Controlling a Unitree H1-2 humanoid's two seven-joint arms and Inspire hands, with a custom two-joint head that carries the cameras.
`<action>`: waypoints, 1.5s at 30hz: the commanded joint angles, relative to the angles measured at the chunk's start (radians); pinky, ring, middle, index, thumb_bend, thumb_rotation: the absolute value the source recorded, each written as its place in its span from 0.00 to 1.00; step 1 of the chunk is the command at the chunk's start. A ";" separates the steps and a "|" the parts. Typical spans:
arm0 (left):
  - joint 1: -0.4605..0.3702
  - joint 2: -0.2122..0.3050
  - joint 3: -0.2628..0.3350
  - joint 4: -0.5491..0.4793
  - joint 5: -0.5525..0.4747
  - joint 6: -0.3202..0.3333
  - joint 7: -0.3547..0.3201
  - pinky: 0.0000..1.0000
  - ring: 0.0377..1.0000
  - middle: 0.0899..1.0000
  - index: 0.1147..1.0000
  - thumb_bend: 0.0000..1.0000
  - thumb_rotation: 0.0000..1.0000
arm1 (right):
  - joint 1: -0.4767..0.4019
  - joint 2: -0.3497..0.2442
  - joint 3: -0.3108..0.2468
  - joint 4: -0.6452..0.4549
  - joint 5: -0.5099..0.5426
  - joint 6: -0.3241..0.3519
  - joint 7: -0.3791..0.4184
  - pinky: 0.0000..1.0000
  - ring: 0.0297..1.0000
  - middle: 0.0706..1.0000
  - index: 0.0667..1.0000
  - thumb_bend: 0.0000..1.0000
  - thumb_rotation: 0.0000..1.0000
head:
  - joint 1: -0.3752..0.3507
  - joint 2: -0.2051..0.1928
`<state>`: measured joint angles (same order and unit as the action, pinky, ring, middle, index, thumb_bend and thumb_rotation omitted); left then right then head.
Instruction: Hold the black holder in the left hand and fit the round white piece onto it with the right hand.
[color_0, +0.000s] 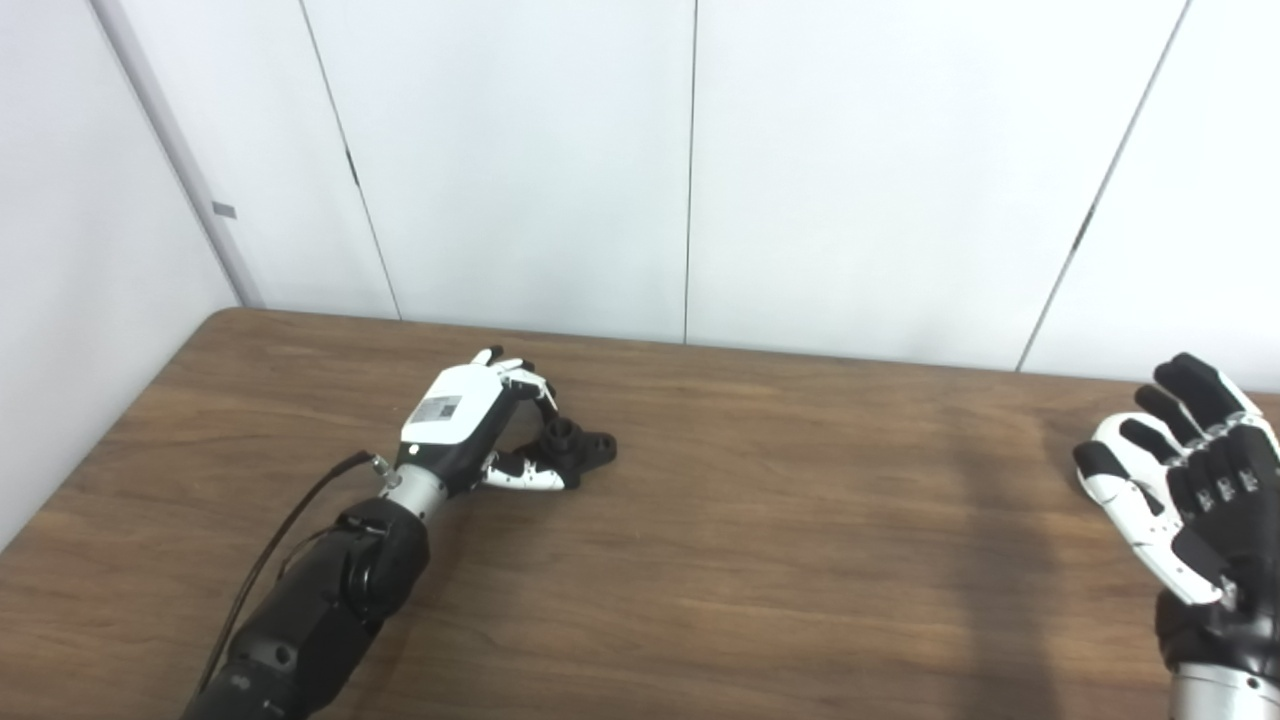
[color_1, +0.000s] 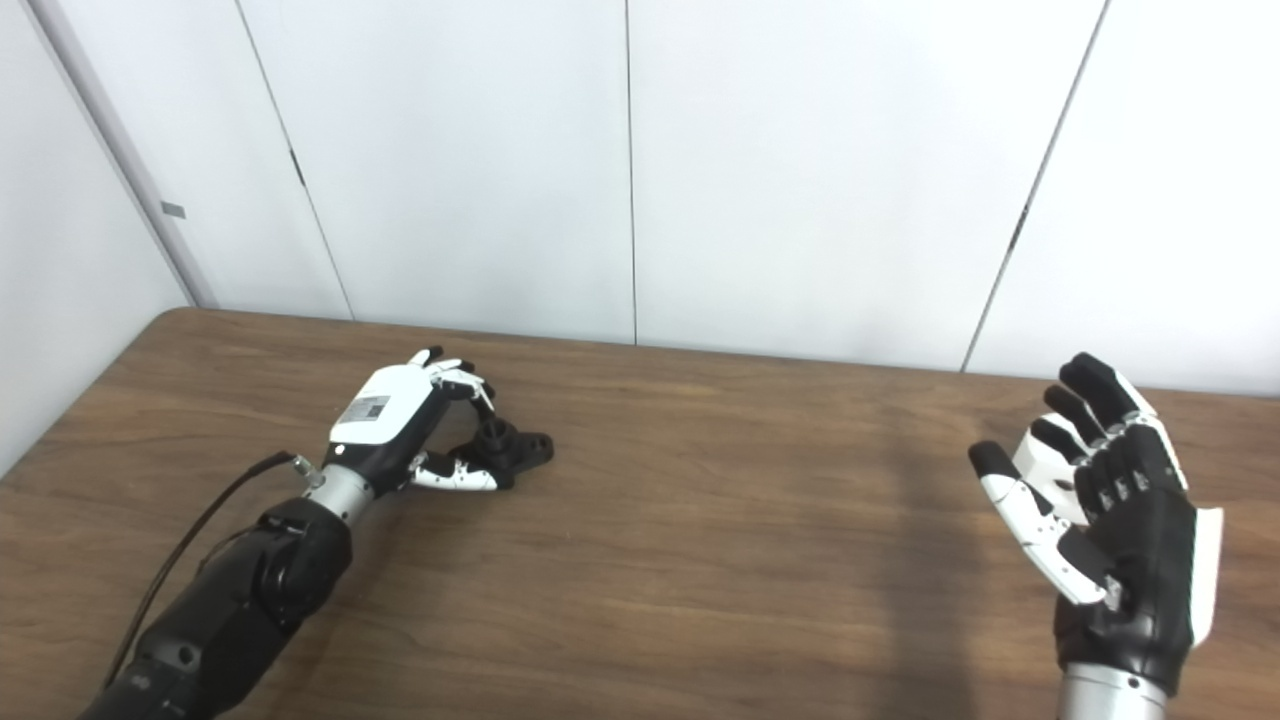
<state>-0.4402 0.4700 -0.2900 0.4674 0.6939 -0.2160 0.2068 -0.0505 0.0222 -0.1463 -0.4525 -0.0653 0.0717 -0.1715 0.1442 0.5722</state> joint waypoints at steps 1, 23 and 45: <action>-0.023 0.015 -0.007 0.003 0.020 -0.015 0.002 1.00 0.87 0.70 0.42 0.52 0.05 | -0.023 -0.003 -0.002 -0.029 0.002 -0.038 0.000 0.75 0.80 0.81 0.77 0.48 0.19 | 0.001 0.001; 0.018 -0.037 0.000 -0.083 -0.065 -0.015 -0.093 0.99 0.88 0.71 0.42 0.52 0.06 | -0.044 -0.033 -0.020 -0.062 0.030 -0.011 0.014 0.76 0.81 0.81 0.78 0.50 0.19 | -0.076 0.021; 0.067 -0.195 -0.062 -0.162 -0.074 -0.032 -0.182 1.00 0.88 0.71 0.41 0.52 0.06 | -0.061 -0.114 -0.028 -0.188 -0.079 0.060 0.029 0.64 0.76 0.78 0.74 0.51 0.16 | -0.269 0.053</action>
<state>-0.3612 0.2703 -0.3435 0.3130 0.5935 -0.2478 0.0300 -0.1002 -0.0881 -0.1751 -0.5980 -0.1167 0.1437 -0.1462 -0.1241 0.6243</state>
